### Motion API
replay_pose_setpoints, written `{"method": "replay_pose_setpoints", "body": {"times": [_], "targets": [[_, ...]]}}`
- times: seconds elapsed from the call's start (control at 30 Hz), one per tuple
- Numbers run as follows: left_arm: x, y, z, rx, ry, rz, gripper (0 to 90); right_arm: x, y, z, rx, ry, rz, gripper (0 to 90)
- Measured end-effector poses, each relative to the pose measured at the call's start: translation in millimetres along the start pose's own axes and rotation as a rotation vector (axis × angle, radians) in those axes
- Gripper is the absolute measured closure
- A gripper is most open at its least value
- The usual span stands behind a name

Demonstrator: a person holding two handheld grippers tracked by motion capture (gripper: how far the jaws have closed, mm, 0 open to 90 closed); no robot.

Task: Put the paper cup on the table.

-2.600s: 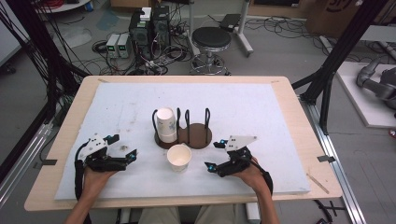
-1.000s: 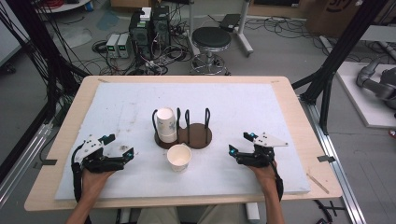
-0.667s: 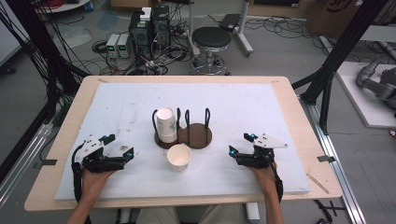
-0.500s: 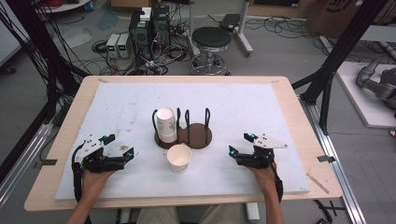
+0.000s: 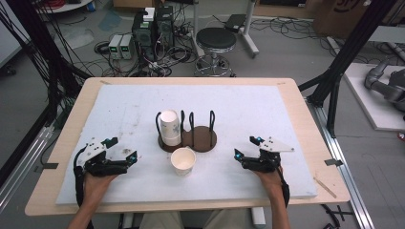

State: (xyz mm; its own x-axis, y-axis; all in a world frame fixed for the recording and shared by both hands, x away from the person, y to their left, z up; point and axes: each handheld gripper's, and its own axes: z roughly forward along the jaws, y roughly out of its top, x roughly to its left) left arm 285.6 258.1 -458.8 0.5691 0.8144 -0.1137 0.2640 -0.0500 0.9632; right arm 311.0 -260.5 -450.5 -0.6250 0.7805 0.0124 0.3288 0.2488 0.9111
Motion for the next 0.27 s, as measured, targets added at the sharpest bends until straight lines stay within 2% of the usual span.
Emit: {"method": "replay_pose_setpoints", "body": {"times": [0.27], "targets": [[0.0,-0.3,-0.2,-0.004,0.002,-0.004,1.8,0.7,0.2,0.6,0.007,-0.001,-0.001,18.7]]}}
